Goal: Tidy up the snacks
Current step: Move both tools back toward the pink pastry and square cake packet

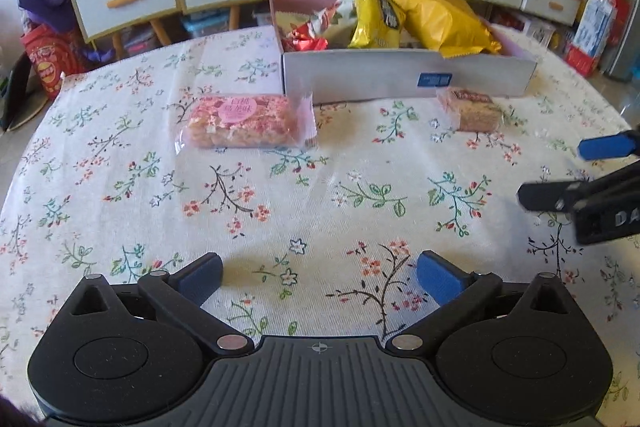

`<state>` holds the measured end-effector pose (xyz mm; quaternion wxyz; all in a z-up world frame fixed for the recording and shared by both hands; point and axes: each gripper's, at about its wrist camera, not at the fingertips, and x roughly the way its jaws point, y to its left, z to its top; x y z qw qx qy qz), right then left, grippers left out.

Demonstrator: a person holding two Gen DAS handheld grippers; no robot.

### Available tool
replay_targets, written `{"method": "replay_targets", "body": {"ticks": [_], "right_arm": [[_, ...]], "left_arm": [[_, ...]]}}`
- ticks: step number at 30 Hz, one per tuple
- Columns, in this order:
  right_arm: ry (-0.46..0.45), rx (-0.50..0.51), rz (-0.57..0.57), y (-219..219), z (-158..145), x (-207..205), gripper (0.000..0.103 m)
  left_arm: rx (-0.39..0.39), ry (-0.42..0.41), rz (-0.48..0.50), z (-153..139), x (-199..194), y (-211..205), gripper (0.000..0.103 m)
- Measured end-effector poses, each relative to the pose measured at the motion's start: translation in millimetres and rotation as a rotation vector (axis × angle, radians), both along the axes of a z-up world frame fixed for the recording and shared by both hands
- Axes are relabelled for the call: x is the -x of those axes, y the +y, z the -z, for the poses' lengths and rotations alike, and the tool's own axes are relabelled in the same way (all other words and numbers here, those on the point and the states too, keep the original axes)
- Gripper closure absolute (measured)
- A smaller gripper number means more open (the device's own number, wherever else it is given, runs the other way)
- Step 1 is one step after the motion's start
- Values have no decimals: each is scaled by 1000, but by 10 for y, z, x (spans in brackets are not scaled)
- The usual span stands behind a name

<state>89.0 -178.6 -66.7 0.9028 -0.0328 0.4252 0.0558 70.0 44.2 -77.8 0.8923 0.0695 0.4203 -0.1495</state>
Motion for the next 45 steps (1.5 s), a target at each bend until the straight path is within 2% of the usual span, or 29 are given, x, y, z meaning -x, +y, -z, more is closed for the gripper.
{"method": "replay_targets", "body": {"ticks": [4, 8, 11, 19, 28, 38, 41, 45], "right_arm": [[0, 14, -35, 62, 77, 7, 0], [-27, -23, -55, 89, 98, 16, 0], [-58, -46, -45, 98, 119, 17, 0], [-139, -60, -68, 109, 140, -30, 0], [-169, -68, -100, 157, 142, -143, 0], [-174, -41, -109, 272, 140, -219, 0], [-173, -35, -110, 297, 133, -232, 0], [-170, -34, -99, 287, 117, -272, 1]], "left_arm": [[15, -53, 8, 24, 35, 22, 0], [21, -80, 15, 28, -9, 8, 0], [29, -103, 33, 46, -90, 26, 0], [52, -173, 1, 102, -406, 124, 0], [55, -187, -10, 112, -671, 144, 0], [45, -201, -28, 110, -764, 137, 0], [40, -215, -31, 95, -756, 120, 2], [41, -226, -41, 78, -759, 103, 13]]}}
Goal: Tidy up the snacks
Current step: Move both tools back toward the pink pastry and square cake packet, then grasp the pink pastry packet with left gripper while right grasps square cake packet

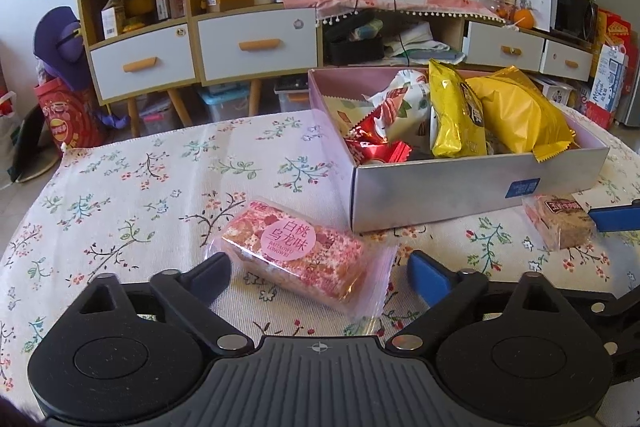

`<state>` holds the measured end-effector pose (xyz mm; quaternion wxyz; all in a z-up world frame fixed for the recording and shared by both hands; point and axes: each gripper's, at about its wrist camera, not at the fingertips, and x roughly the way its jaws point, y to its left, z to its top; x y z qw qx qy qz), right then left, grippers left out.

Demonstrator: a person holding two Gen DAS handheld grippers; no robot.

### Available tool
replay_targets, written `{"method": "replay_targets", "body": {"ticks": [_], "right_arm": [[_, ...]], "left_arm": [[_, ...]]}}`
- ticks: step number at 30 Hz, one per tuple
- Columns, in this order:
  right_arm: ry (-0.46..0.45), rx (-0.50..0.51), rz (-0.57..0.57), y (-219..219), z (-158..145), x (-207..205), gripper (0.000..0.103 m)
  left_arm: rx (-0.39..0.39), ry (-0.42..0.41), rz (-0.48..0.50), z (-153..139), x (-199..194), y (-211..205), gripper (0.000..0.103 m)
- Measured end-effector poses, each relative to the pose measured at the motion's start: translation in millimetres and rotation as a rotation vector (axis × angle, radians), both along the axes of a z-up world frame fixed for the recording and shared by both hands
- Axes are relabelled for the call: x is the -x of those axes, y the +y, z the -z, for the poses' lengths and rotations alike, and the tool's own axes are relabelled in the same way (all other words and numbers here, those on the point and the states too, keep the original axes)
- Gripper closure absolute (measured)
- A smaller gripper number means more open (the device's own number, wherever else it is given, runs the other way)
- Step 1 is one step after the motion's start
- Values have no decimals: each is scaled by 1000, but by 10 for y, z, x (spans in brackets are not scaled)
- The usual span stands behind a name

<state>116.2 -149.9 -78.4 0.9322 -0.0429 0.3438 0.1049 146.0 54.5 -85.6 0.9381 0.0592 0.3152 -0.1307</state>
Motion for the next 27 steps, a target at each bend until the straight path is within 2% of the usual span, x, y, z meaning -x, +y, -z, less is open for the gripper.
{"method": "replay_targets", "body": {"ticks": [5, 7, 8, 10, 13, 18, 22, 24, 27], "right_arm": [[-1, -13, 10, -10, -21, -20, 10], [-5, -18, 11, -15, -31, -16, 14], [-6, -20, 12, -18, -33, -16, 18], [-9, -25, 19, -37, -51, -27, 26], [-5, -37, 33, -69, -68, -49, 40], [1, -59, 44, -125, -91, -60, 58], [9, -72, 39, -162, -107, -57, 61], [11, -72, 32, -175, -107, -48, 61], [13, -71, 27, -178, -112, -48, 61]], "left_arm": [[22, 2, -21, -14, 7, 1, 31], [20, -1, -23, -18, 15, -11, 43], [19, -3, -23, -23, 22, -20, 47], [17, -5, -23, -32, 30, -34, 61], [12, -3, -29, -44, 26, -46, 69], [26, 14, -48, -62, 22, -5, 80], [27, 38, -51, -81, 57, 47, 80], [19, 46, -74, -93, 78, 90, 76], [18, 65, -111, -112, 80, 189, 76]]}}
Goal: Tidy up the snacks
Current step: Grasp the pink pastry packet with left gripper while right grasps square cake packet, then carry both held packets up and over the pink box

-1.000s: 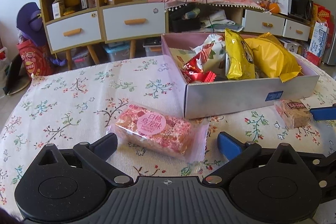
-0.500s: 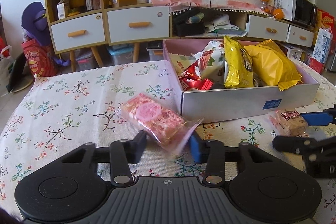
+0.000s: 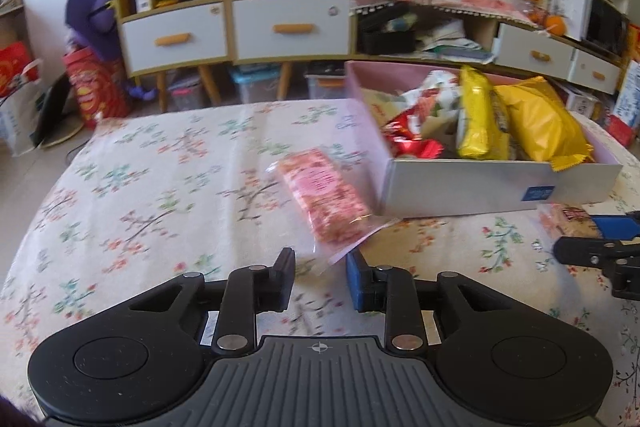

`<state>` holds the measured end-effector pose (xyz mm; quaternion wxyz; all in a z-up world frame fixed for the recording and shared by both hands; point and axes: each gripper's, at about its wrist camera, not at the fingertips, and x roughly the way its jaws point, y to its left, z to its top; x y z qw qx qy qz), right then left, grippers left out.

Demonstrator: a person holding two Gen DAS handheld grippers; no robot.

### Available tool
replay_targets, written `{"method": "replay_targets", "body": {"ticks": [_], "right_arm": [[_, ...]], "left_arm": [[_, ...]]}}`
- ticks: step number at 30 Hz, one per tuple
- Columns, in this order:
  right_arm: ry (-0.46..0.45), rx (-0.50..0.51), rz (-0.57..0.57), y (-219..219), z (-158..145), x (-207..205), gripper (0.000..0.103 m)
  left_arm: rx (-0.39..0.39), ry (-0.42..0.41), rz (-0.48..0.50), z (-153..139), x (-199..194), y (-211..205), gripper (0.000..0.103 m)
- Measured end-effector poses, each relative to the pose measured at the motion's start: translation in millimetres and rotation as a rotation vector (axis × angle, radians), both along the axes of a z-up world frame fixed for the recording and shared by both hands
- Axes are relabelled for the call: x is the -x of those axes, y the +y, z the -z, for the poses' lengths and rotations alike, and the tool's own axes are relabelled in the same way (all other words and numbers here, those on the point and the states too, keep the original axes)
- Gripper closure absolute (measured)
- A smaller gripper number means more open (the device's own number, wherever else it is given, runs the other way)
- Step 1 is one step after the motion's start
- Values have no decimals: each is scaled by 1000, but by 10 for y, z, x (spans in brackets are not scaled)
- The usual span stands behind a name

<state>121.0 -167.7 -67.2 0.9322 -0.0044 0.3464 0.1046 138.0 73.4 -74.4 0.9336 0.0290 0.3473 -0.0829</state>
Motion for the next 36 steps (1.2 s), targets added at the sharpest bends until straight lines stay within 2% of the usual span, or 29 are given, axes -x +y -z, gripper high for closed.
{"method": "replay_targets", "body": {"ticks": [3, 7, 11, 16, 20, 23, 24, 27, 29, 36], "right_arm": [[6, -9, 1, -19, -7, -15, 61], [14, -25, 0, -38, -14, -26, 61], [21, -40, 2, -50, -17, -42, 61], [22, -41, 2, -48, -18, -45, 61], [23, -42, -3, -60, -24, -44, 61], [25, -44, -2, -74, -30, -48, 62], [25, -45, -1, -80, -31, -51, 62], [28, -48, 6, -93, -36, -54, 62], [30, -49, 13, -98, -46, -59, 62], [26, -50, 23, -129, -100, -22, 62]], "left_arm": [[18, 10, -44, -46, 11, 105, 66], [98, -16, -88, -173, 5, 224, 39], [103, -42, -69, -257, -67, 149, 34], [21, -24, -9, -147, -198, -78, 35], [-12, -12, -6, -49, -275, -152, 37], [-9, -6, 4, -10, -308, -170, 45], [-20, -5, 8, -1, -306, -182, 57], [-37, -15, 4, -9, -289, -182, 61], [-33, -21, -4, -40, -269, -160, 72], [-33, -4, 3, -82, -143, -65, 73]]}}
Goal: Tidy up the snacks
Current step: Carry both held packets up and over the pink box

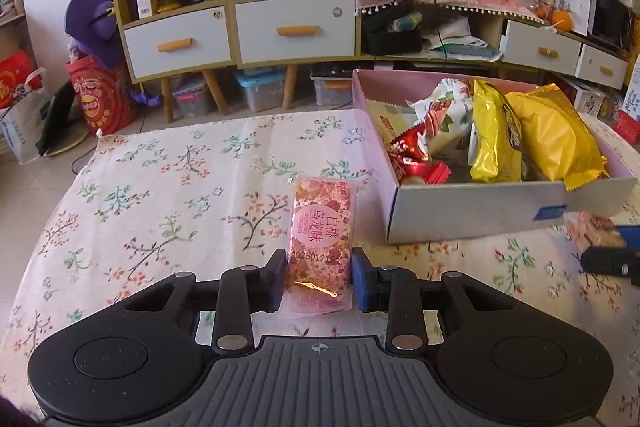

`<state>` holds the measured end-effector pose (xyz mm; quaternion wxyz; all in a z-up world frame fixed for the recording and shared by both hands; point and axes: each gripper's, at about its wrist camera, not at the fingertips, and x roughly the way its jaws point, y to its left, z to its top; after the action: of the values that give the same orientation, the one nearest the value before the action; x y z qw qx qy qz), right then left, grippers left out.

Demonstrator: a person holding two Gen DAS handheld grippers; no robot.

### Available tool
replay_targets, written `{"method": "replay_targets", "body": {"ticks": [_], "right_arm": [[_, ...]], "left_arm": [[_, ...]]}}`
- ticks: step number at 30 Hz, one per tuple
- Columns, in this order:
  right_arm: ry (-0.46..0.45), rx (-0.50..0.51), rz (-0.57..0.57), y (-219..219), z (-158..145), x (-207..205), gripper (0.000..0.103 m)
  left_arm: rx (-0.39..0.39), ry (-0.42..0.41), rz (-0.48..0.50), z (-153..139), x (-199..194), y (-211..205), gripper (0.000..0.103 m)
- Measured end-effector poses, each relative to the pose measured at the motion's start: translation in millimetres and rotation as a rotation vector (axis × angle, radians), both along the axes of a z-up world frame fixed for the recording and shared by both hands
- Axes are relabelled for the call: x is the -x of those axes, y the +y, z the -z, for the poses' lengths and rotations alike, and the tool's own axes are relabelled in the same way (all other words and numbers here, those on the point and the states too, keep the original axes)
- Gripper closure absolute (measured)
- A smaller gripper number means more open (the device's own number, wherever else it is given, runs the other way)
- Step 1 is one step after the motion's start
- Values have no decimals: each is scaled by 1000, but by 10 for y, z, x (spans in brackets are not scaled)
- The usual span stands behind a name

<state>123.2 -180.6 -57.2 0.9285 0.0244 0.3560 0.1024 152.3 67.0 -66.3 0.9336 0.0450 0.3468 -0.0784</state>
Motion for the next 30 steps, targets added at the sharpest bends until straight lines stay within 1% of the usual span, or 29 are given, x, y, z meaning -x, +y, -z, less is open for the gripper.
{"method": "replay_targets", "body": {"ticks": [3, 8, 12, 16, 22, 25, 30], "right_arm": [[-7, -6, 0, -15, -48, 30, 62], [-26, -23, 4, -52, -134, 66, 62], [-39, -39, 23, -95, -204, 94, 62], [-65, -55, 34, -142, -295, 101, 62], [-95, -60, 51, -225, -386, -80, 62], [-114, -52, 45, -251, -440, -245, 62], [-112, -63, 54, -287, -486, -596, 62]], "left_arm": [[6, -1, -6, -58, 52, 45, 73], [29, -31, 4, -267, 122, 68, 73], [62, -48, 22, -423, 137, 41, 73], [89, -69, 59, -559, 88, -71, 73], [110, -78, 102, -636, -156, -278, 73], [123, -65, 121, -627, -346, -348, 73], [125, -27, 159, -601, -692, -455, 73]]}}
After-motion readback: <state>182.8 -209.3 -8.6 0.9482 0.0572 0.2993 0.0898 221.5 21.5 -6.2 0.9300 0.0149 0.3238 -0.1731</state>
